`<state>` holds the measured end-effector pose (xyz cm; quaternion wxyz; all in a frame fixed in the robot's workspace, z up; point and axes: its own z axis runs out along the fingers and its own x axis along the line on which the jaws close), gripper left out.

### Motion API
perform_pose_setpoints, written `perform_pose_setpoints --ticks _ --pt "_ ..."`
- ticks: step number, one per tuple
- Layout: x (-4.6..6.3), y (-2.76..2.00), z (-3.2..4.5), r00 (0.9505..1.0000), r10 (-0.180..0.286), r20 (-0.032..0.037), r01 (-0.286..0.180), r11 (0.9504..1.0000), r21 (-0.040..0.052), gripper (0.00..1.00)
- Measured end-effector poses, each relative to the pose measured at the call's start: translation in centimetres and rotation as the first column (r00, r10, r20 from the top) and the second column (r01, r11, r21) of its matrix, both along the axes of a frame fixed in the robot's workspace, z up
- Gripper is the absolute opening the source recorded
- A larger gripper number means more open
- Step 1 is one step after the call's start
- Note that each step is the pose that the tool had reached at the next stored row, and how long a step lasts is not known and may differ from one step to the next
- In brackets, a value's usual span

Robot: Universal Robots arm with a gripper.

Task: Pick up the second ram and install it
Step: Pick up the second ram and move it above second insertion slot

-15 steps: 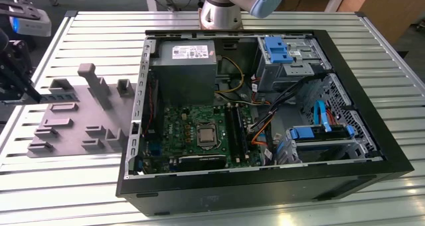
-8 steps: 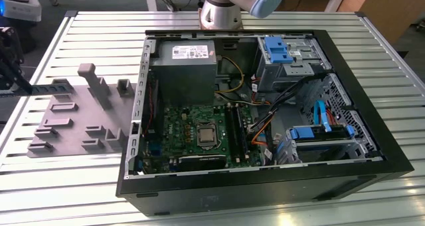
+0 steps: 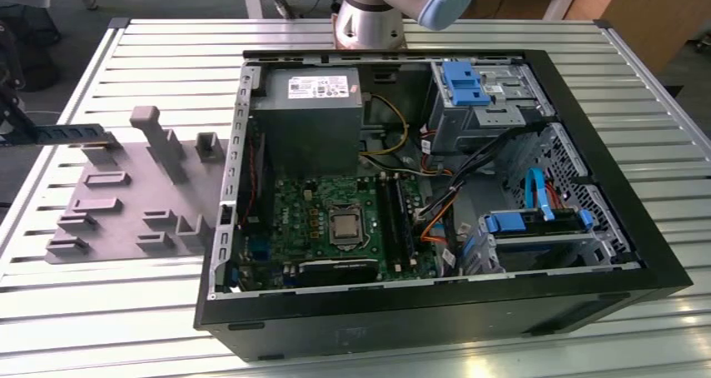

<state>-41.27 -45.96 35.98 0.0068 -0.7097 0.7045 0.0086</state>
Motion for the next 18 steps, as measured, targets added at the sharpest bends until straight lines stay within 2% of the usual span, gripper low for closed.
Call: perform_pose_setpoints --ticks 10,18 --pt "0.03 0.00 0.08 1.0000 0.000 -0.0001 0.000 1.0000 0.0000 0.14" --pt "0.67 0.00 0.08 1.0000 0.000 0.0000 0.000 1.0000 0.0001 0.14"
